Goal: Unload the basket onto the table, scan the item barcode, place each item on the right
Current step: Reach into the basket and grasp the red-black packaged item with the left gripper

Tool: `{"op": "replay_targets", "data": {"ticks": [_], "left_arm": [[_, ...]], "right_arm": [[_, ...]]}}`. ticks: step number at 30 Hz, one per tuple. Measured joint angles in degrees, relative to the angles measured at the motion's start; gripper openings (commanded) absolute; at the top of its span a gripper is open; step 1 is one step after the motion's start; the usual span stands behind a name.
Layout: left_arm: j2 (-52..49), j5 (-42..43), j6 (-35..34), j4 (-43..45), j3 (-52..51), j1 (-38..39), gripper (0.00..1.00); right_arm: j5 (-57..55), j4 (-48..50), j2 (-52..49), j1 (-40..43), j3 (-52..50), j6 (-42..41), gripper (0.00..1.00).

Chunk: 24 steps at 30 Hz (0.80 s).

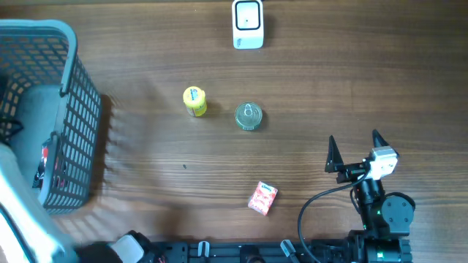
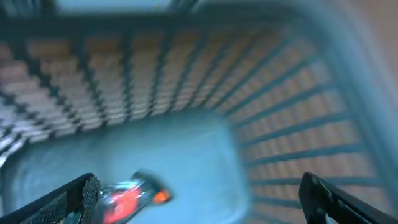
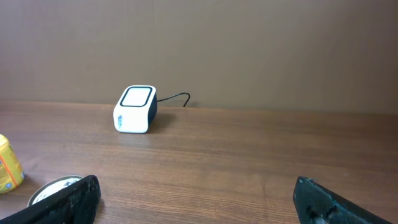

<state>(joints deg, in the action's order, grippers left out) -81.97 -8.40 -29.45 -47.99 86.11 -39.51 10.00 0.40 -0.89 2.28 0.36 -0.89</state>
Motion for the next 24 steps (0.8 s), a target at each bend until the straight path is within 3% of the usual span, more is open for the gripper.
{"op": "replay_targets", "data": {"ticks": [4,13,24], "left_arm": [[-7.6,1.5,3.0,-3.6,-0.2,-3.5,1.00],[-20.3,6.2,29.1,-6.6,-0.2,-2.6,1.00],[-25.4,6.1,42.3,-7.2,-4.2,-2.6,1.00]], "right_arm": [[0.0,0.0,0.0,0.0,0.0,0.0,1.00],[0.0,0.0,0.0,0.0,0.0,0.0,1.00],[0.0,0.0,0.0,0.0,0.0,0.0,1.00]]}}
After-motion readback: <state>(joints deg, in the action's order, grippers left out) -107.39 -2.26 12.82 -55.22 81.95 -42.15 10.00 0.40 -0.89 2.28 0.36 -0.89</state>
